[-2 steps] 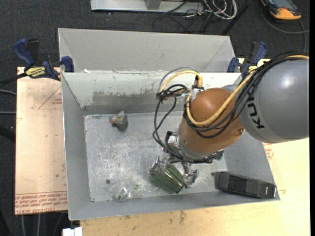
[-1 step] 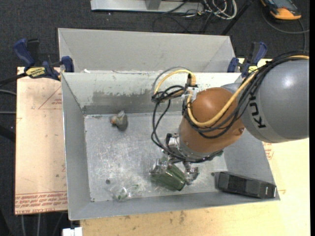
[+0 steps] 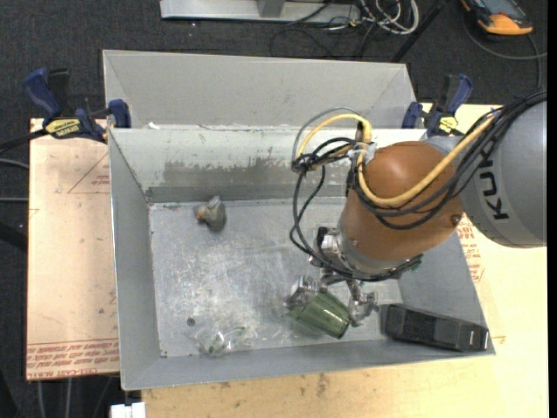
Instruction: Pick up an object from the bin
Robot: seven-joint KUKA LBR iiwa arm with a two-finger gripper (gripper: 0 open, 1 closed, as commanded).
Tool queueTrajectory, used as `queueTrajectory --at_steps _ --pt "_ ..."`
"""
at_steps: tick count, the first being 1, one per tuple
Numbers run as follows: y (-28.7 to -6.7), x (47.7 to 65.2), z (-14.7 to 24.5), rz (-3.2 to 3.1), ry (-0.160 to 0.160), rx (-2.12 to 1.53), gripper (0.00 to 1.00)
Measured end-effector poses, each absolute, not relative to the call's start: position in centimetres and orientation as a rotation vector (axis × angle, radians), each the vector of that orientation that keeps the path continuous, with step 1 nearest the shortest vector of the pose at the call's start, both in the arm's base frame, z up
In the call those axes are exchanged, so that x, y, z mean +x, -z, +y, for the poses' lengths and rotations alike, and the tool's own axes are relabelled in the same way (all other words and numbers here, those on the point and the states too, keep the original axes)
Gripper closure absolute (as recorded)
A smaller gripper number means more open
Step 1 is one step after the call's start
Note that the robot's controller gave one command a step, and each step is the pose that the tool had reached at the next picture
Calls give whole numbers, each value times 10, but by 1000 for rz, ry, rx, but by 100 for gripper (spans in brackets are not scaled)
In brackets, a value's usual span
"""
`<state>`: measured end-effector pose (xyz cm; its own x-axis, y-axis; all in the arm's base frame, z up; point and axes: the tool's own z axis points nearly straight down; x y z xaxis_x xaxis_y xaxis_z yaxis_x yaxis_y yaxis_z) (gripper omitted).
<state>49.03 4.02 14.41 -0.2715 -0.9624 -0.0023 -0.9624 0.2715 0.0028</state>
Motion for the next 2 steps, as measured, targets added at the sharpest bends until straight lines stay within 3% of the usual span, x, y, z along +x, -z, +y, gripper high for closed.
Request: queueTrajectory --at_steps 1,2 --pt "-172 484 31 2216 -3 -2224 100" --pt "-240 511 54 2390 -7 -2038 100"
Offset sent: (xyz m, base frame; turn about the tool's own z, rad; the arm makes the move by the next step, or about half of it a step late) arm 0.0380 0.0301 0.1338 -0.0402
